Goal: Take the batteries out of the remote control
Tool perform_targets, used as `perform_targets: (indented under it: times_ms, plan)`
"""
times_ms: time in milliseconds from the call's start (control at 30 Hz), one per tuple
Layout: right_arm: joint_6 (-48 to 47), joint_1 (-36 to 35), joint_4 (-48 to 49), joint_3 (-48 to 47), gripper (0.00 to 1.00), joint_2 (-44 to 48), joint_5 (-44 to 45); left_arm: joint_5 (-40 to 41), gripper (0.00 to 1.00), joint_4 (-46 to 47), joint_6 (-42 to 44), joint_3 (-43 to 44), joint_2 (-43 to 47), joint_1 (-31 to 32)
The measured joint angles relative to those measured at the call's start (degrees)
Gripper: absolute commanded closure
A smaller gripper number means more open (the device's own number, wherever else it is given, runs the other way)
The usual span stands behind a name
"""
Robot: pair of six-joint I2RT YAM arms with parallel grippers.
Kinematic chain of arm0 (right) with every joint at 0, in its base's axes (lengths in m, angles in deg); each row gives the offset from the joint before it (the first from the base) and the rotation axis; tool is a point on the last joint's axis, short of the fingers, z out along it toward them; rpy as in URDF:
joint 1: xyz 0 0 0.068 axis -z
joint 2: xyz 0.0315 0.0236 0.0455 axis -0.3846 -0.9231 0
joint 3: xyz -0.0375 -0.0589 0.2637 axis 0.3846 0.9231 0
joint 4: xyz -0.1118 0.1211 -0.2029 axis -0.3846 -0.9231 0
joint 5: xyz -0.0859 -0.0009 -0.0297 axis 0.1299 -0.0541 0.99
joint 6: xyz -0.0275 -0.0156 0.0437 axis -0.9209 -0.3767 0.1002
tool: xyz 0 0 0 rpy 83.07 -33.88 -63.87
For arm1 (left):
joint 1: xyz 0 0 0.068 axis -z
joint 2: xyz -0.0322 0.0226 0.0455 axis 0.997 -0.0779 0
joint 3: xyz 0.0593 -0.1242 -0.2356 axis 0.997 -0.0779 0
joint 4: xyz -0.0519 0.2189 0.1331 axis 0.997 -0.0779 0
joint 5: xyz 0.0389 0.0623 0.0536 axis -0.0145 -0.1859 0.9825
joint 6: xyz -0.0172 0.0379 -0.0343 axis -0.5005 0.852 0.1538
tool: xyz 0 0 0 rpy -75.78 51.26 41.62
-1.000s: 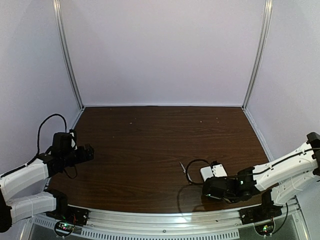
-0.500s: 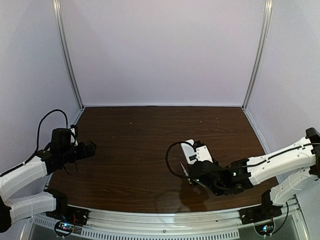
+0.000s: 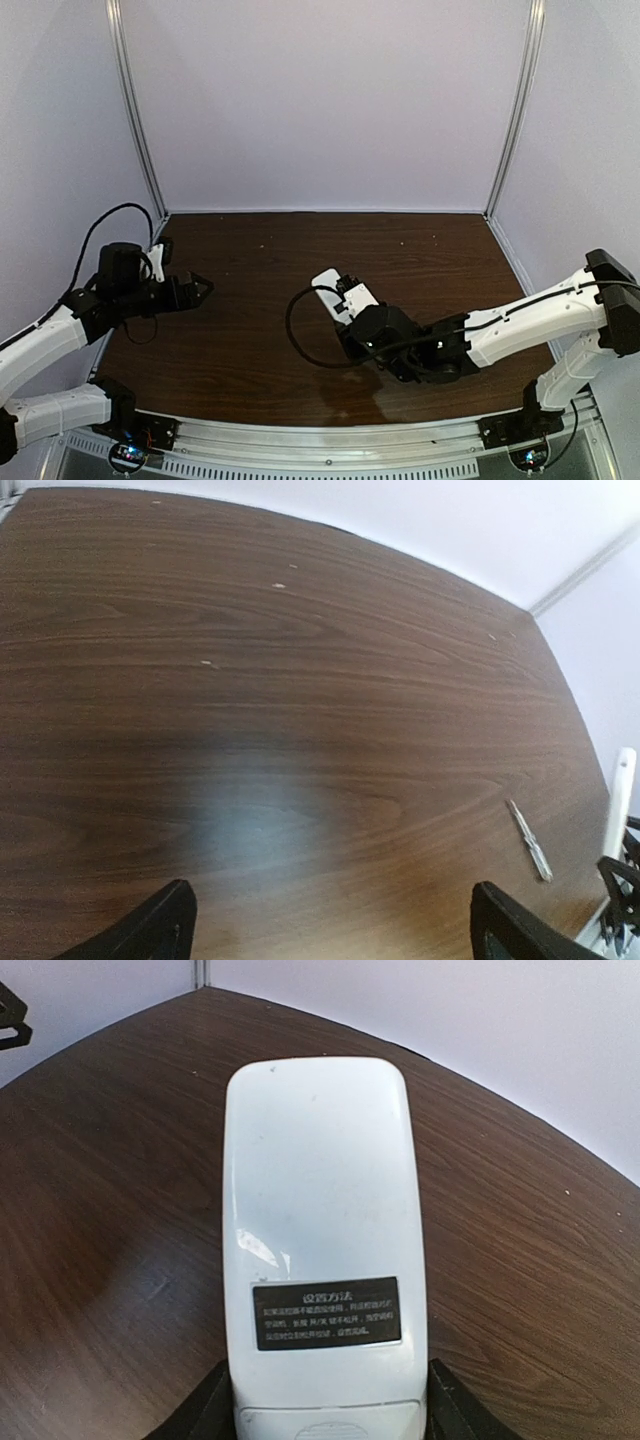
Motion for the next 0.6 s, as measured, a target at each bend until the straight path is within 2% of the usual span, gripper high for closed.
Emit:
perform_targets:
  times_ms: [100,267,367,600]
  plan:
    - [-3.26,0.00,3.43,2.36,1.00,0.59,-4.87,-2.71,0.03,-0.11,0.94,1.70,-0.31,7.02]
    - [-7.23,0.00,5.97,5.53,1.00,2.86,-10.45,-4.79,0.03,-0.02,2.67,6.45,-3.32,17.35]
    - [-9.75,0.00,7.61,8.81,1.00,7.06,-13.35,-8.72,0.05,0.74,3.89,8.87,-7.76,20.52]
    - [-14.99,0.00,11.10,13.90,1.00,16.33,-19.58,-17.62,0.09,1.36,5.75,12.90,-15.28,23.54]
